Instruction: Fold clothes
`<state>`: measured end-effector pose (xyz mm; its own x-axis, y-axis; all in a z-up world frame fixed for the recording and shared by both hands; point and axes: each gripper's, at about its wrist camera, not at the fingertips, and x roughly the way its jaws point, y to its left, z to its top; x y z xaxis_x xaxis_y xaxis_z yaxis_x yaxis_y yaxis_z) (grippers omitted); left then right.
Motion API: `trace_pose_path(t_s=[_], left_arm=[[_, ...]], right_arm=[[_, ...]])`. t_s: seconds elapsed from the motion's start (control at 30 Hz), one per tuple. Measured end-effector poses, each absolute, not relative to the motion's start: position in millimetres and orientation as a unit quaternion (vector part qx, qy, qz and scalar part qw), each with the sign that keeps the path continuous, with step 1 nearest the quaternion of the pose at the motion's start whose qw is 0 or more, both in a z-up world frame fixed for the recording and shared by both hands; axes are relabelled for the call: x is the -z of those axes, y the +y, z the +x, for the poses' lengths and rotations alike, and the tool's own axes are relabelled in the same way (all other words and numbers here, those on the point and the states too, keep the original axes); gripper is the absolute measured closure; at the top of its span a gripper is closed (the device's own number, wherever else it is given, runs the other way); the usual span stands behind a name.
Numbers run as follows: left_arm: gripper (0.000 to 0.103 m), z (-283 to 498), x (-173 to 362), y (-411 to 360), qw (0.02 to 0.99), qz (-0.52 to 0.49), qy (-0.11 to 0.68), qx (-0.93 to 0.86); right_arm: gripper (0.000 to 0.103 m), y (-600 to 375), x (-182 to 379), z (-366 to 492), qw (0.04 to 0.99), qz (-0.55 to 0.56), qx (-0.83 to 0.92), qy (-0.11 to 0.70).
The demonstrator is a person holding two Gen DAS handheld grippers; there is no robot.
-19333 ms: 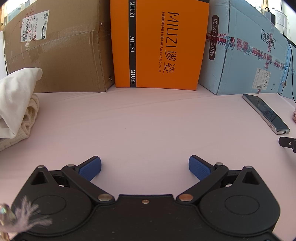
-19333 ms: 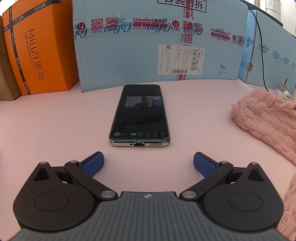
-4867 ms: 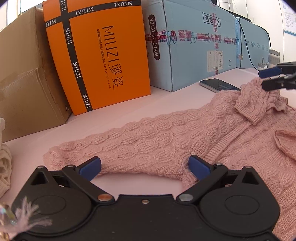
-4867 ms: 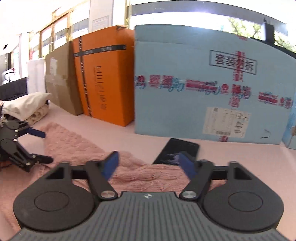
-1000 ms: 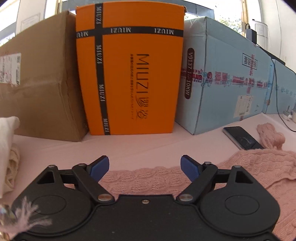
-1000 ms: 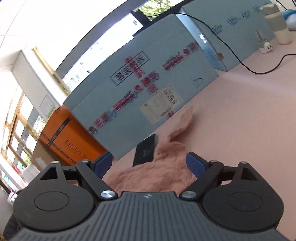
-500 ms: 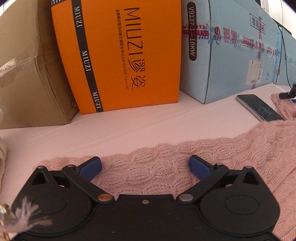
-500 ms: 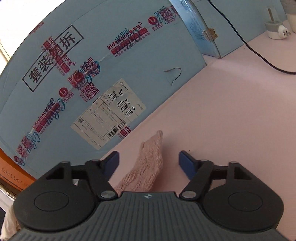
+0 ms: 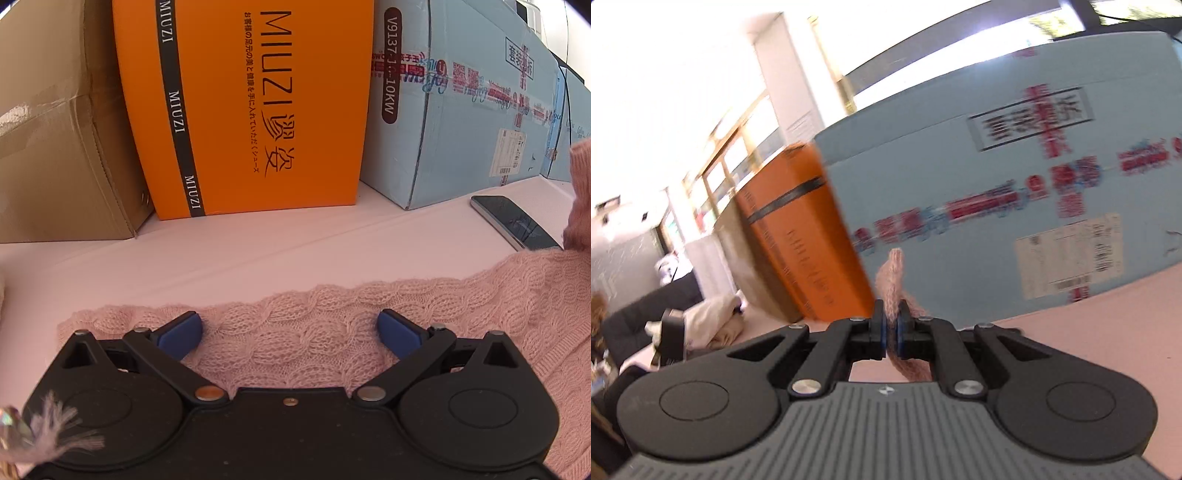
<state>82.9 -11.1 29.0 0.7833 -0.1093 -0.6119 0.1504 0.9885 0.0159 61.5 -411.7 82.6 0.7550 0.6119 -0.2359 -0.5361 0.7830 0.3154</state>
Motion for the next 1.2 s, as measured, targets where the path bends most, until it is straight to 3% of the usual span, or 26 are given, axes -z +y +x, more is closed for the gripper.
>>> trace_pose_path(t_s=[0.17, 0.2, 0.23, 0.27, 0.3, 0.33, 0.63, 0.97, 1.2], left_arm=[[0.0, 83.1, -28.3, -11.7, 0.944, 0.031, 0.322, 0.069], [0.0, 83.7, -28.2, -12.2, 0.944, 0.031, 0.322, 0.069], [0.0, 84.3, -28.0, -12.6, 0.944, 0.031, 0.322, 0.069], [0.0, 84.7, -27.9, -12.9, 0.944, 0.031, 0.322, 0.069], [0.0, 84.8, -27.9, -13.0, 0.944, 0.031, 0.322, 0.069], [0.0, 85.0, -28.0, -13.1, 0.944, 0.031, 0.322, 0.069], [0.0, 83.6, -30.4, -14.3, 0.945, 0.034, 0.318, 0.069], [0.0, 11.3, -75.6, -38.2, 0.966, 0.049, 0.154, 0.2], [0.0, -50.6, -84.4, -78.2, 0.925, 0.051, 0.134, 0.353]], right_arm=[[0.096, -364.7, -66.0, 40.4, 0.899, 0.027, -0.379, 0.219], [0.087, -363.1, -63.4, 39.3, 0.894, 0.031, -0.385, 0.226], [0.064, -363.8, -62.1, 39.2, 0.892, 0.039, -0.386, 0.232], [0.049, -366.5, -61.6, 39.8, 0.89, 0.05, -0.385, 0.237], [0.024, -369.1, -61.2, 40.5, 0.889, 0.062, -0.384, 0.242], [0.02, -371.7, -60.8, 41.2, 0.887, 0.073, -0.382, 0.247], [0.021, -391.6, -43.4, 49.3, 0.897, 0.102, -0.31, 0.3], [0.018, -427.7, -78.3, -29.6, 0.952, 0.139, -0.216, 0.169], [0.018, -440.4, -80.2, -104.9, 0.969, 0.139, -0.132, 0.157]])
